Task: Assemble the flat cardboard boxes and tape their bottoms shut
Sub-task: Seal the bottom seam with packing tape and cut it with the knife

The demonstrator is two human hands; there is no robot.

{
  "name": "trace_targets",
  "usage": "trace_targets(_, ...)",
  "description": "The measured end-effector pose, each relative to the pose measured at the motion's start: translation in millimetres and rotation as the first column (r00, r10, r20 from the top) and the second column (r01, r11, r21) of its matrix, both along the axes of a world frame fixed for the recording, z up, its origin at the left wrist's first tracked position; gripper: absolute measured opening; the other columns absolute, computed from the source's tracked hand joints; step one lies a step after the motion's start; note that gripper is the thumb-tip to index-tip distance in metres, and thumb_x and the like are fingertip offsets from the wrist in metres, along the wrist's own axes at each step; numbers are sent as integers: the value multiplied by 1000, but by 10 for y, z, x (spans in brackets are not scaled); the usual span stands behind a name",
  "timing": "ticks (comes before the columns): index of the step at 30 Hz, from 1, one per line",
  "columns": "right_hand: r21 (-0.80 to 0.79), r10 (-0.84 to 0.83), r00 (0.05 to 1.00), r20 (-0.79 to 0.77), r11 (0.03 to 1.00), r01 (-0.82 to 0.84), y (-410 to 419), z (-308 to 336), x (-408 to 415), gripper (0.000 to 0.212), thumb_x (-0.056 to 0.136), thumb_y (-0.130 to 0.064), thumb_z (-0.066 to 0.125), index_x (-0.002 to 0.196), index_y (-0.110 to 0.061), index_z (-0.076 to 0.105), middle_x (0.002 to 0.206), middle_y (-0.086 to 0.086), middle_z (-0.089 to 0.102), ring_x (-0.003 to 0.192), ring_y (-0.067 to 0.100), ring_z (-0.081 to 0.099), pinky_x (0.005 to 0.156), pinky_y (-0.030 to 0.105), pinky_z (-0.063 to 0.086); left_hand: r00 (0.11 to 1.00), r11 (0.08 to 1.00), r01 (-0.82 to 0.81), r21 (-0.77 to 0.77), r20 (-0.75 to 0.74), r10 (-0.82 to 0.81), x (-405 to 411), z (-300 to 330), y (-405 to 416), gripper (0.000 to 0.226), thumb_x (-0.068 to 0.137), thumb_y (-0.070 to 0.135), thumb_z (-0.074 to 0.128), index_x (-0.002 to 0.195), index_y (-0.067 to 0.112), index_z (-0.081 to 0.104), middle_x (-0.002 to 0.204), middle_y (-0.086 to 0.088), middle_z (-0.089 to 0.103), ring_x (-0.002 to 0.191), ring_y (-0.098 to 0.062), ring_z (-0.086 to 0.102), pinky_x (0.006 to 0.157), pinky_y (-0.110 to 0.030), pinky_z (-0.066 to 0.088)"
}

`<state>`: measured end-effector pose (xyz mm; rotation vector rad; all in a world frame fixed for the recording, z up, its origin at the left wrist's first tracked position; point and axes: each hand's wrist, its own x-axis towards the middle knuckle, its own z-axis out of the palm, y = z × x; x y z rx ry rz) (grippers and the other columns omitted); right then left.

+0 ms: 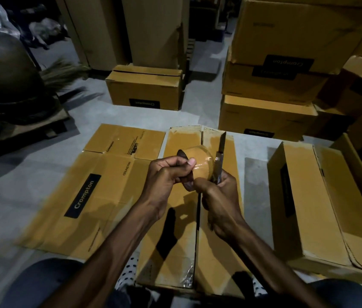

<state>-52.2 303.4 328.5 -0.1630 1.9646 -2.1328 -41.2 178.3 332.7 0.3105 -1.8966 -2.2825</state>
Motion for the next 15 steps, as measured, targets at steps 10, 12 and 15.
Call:
trace_targets(10, -38, 176, 984, 20, 984, -175, 154, 83, -53, 22, 86, -16, 71, 105, -6, 69, 77, 8, 68, 47, 0, 48, 46, 16, 36, 999, 992, -5, 125, 49, -1, 17, 37, -129, 18, 80, 27, 67, 77, 10, 67, 64, -1, 60, 59, -9, 57, 57, -19, 48)
trace_targets(12, -60, 159, 986, 45, 986, -156, 142, 92, -38, 25, 84, -20, 72, 101, -2, 70, 72, 8, 67, 43, 0, 46, 44, 14, 35, 999, 997, 31, 73, 17, -33, 41, 47, -121, 15, 79, 25, 67, 69, 13, 69, 64, 0, 61, 61, -9, 60, 58, -19, 50)
trace_targets(15, -56, 128, 989, 74, 991, -124, 117, 69, -32, 23, 85, -26, 72, 94, -5, 71, 64, -2, 63, 42, 0, 47, 43, 12, 36, 996, 996, 86, 20, -10, -86, 56, 48, -106, 16, 76, 26, 69, 67, 14, 70, 65, -3, 63, 65, -15, 62, 62, -24, 52)
